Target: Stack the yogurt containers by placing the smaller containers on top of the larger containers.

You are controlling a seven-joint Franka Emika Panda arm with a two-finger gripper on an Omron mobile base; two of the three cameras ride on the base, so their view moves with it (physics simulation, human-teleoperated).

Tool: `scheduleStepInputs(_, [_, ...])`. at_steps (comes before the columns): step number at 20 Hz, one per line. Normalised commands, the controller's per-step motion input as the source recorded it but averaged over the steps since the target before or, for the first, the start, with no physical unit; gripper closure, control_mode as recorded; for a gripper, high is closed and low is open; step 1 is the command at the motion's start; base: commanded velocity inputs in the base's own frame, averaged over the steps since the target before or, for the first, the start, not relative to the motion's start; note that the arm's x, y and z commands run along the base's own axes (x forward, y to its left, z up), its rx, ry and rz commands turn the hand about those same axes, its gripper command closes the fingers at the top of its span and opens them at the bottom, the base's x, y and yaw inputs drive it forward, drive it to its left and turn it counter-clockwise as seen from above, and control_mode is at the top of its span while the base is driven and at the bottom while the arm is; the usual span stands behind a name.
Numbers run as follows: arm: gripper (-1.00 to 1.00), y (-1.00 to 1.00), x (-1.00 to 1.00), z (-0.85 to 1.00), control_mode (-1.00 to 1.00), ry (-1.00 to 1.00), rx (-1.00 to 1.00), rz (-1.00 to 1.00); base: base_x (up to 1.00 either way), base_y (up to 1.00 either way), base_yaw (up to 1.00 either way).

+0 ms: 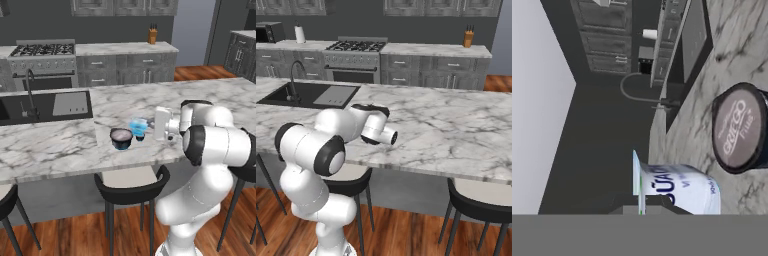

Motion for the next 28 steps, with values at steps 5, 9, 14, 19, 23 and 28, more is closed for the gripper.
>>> scheduleStepInputs(5, [1.00, 0.21, 0.23, 0.00, -1.00, 0.00, 0.00, 0.00, 0.00, 0.00, 0.00])
scheduleStepInputs(9, [1.00, 0.21, 0.30, -0.08, -1.00, 0.01, 0.00, 0.00, 0.00, 0.00, 0.00])
scheduleStepInputs(14, [1.00, 0.22, 0.32, -0.13, -1.00, 0.03, 0.00, 0.00, 0.00, 0.00, 0.00])
scheduleStepInputs(19, [1.00, 0.11, 0.24, -0.21, -1.00, 0.01, 0.00, 0.00, 0.00, 0.00, 0.00])
scheduleStepInputs(23, [1.00, 0.09, 0.24, -0.23, -1.00, 0.03, 0.00, 0.00, 0.00, 0.00, 0.00])
scheduleStepInputs(28, [1.00, 0.07, 0.21, -0.18, -1.00, 0.02, 0.00, 0.00, 0.00, 0.00, 0.00])
